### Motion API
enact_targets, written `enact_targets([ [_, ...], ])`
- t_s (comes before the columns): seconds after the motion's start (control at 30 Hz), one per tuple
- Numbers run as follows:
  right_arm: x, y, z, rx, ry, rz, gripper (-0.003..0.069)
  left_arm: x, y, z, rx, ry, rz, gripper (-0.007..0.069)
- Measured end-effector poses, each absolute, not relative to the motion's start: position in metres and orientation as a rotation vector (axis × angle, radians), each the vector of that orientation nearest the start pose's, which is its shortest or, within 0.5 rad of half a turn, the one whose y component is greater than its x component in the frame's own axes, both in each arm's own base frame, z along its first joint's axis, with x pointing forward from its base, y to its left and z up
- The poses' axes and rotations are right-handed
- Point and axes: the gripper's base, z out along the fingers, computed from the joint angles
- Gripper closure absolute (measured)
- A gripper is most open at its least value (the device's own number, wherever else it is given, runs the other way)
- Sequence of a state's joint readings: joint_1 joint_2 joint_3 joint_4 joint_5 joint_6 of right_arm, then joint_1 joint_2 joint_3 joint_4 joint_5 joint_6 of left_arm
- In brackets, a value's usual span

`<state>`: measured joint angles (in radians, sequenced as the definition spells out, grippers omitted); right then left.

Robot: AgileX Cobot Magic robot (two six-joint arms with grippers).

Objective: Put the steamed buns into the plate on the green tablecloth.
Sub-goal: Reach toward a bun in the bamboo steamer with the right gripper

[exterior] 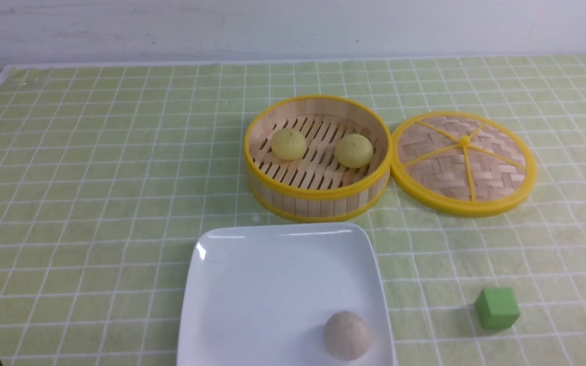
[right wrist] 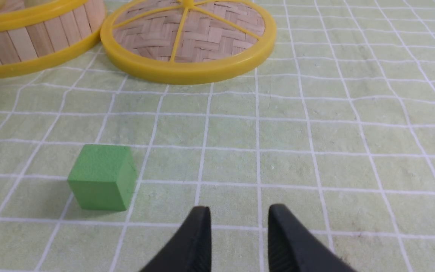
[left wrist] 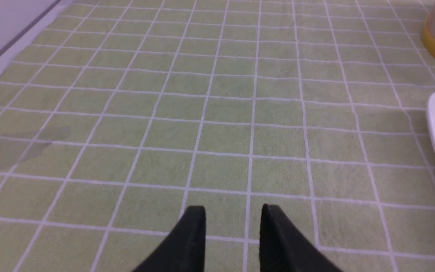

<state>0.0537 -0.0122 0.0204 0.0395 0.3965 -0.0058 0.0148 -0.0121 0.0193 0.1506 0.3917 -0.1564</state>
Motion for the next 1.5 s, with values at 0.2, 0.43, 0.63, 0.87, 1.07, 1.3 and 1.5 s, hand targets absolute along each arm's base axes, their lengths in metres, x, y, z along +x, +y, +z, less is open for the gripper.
enact_targets([
  [0.2,0.052,0.004,0.171,-0.032,1.888,0.072,0.0420,0.052,0.006,0.173,-0.069,1.877,0.052,0.0384],
  [0.43,0.052,0.004,0.172,-0.035,1.887,0.067,0.0420,0.052,0.007,0.173,-0.060,1.877,0.068,0.0384],
  [0.63,0.053,0.010,0.175,0.270,1.833,0.391,0.0420,0.052,-0.002,0.173,-0.423,1.843,-0.333,0.0384],
  [0.87,0.053,0.019,0.183,0.812,1.672,0.989,0.0420,0.052,-0.019,0.177,-1.202,1.577,-1.181,0.0384],
  [1.07,0.053,0.019,0.185,0.794,1.649,0.987,0.0420,0.055,-0.014,0.184,-1.152,1.484,-1.163,0.0384],
  [1.3,0.049,0.017,0.230,0.561,1.566,0.853,0.0496,0.050,-0.014,0.220,-0.852,1.494,-1.007,0.0512],
  [1.5,0.059,0.018,0.292,0.201,1.842,0.471,0.0669,0.051,-0.023,0.275,-0.527,1.723,-0.808,0.0622],
])
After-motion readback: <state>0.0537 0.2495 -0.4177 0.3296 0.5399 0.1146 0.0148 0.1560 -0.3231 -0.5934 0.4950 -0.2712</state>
